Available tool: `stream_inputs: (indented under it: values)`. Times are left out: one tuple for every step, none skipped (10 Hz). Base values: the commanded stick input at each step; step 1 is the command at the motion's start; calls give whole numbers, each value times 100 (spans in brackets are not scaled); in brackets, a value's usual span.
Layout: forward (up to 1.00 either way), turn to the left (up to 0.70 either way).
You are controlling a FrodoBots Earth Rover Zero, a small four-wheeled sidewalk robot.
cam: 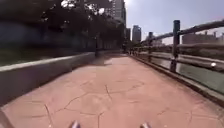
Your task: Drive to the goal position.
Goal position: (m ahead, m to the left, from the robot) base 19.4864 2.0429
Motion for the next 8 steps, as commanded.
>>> stream_inputs:
  values:
    - [70,0]
    - [70,0]
    - [70,0]
    - [70,0]
    - [70,0]
    - [70,0]
    - [70,0]
    - [70,0]
